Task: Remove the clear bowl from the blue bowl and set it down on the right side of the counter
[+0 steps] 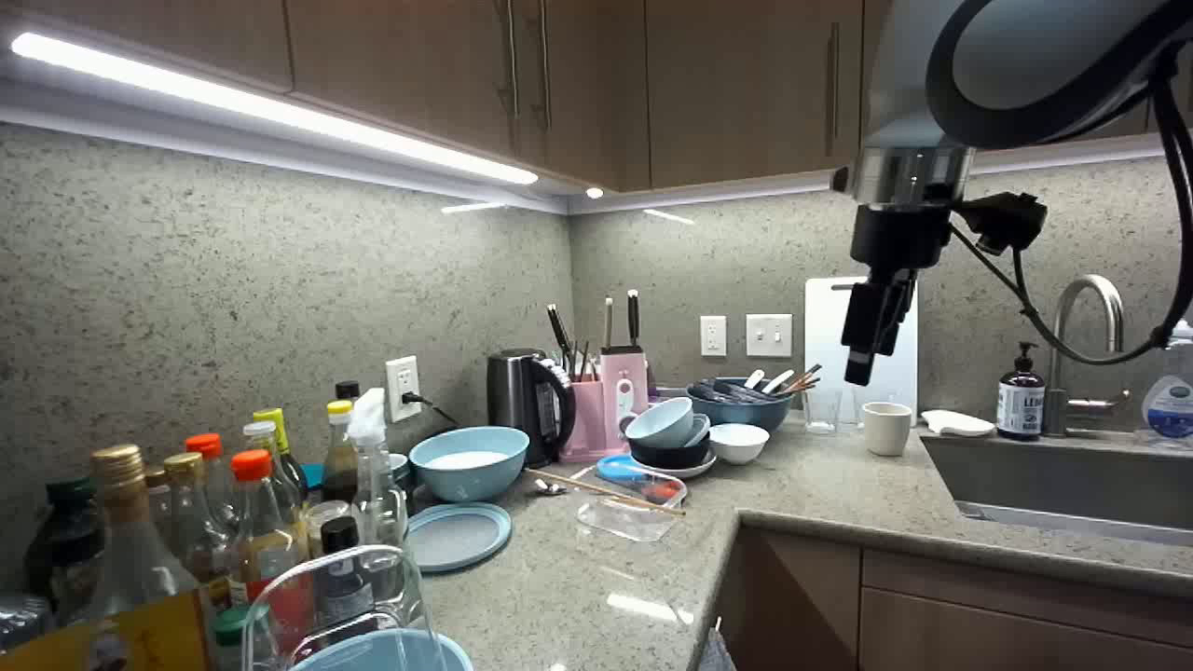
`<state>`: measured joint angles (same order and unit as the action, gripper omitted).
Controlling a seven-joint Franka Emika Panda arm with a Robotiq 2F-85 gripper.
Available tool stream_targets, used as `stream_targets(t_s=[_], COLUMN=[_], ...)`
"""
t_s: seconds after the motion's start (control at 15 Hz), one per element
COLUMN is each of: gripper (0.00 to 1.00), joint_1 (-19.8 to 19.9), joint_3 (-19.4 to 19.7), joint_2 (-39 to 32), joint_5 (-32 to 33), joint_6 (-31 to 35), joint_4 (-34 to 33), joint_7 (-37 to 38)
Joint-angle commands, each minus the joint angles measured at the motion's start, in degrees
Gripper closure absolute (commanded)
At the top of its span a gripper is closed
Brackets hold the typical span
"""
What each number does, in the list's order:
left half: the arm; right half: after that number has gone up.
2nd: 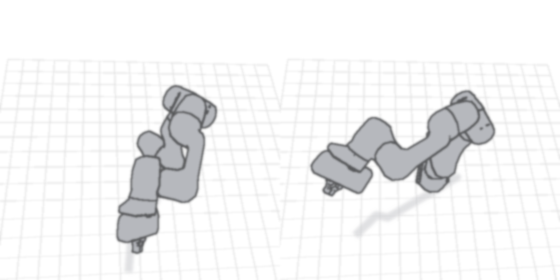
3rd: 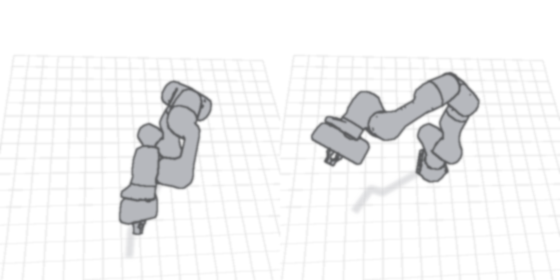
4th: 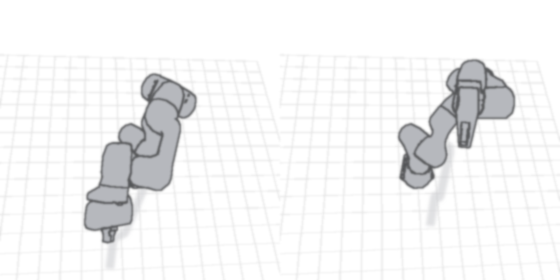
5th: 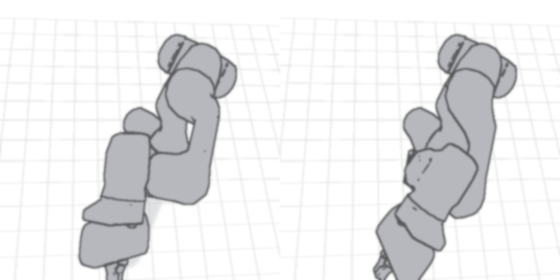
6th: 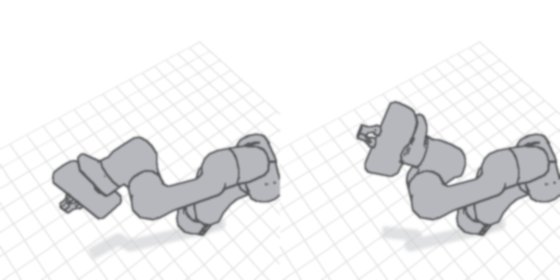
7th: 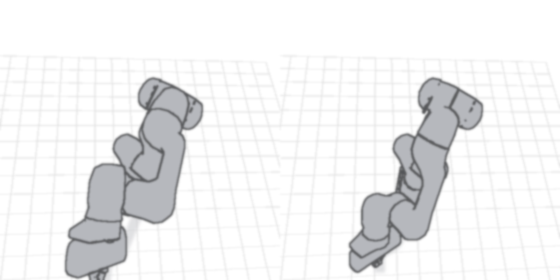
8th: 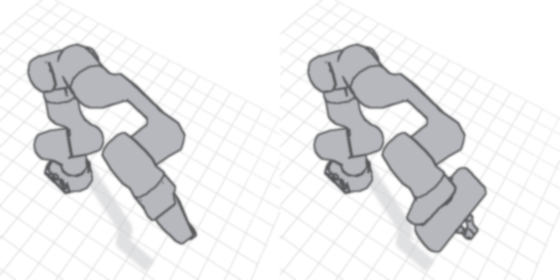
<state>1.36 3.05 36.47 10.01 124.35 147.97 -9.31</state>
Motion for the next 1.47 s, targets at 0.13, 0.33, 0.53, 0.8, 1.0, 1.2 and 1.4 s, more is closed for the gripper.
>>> stream_targets(t_s=[0.13,0.33,0.53,0.8,1.0,1.2,1.4], gripper=[0.00,0.00,0.00,0.00,0.00,0.00,0.00], joint_1=[0.0,0.0,0.0,-2.9,-6.9,-9.9,-11.1], joint_3=[0.0,0.0,-0.4,-4.3,-9.0,-13.5,-17.3], joint_2=[0.0,0.0,-1.4,-9.9,-16.8,-24.0,-30.3], joint_5=[0.0,0.0,0.4,0.0,-0.3,0.7,3.9], joint_6=[-0.2,-0.2,-0.8,1.1,5.1,12.1,23.0], joint_4=[-0.1,-0.1,-0.9,-3.6,-5.2,-8.0,-10.5], joint_7=[0.0,0.0,-0.1,1.9,3.9,7.6,14.6])
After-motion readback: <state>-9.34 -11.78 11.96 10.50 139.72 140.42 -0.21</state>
